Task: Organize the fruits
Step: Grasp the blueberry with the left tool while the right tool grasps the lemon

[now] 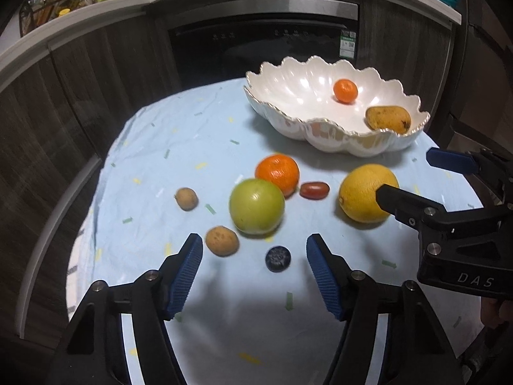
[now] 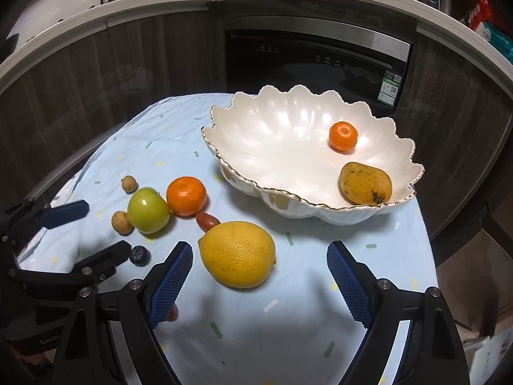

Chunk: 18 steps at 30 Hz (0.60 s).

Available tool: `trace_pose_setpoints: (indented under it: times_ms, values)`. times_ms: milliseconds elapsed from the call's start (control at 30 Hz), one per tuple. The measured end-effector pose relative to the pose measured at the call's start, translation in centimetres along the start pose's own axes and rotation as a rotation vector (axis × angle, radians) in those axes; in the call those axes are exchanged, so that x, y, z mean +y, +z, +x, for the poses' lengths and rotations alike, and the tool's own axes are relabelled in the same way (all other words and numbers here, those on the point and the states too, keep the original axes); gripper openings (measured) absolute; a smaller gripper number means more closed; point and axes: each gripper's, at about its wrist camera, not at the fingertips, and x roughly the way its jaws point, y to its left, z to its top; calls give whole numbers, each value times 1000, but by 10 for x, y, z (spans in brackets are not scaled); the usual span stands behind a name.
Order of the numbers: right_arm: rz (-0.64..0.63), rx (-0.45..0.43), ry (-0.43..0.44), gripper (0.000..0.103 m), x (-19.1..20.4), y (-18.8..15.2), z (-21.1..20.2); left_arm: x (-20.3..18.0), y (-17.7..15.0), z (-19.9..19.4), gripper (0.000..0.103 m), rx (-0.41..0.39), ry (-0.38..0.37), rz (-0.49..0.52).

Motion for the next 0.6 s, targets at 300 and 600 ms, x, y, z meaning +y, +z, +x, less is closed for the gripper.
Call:
trace_pose_setpoints:
  times_ms: [300, 600]
  values:
    - [-24, 4, 27, 87, 1, -5, 11, -8, -9, 16, 53, 40, -19, 14]
    - [-34, 18, 52, 87, 3, -7, 25, -7, -12, 32, 44, 77, -30, 8]
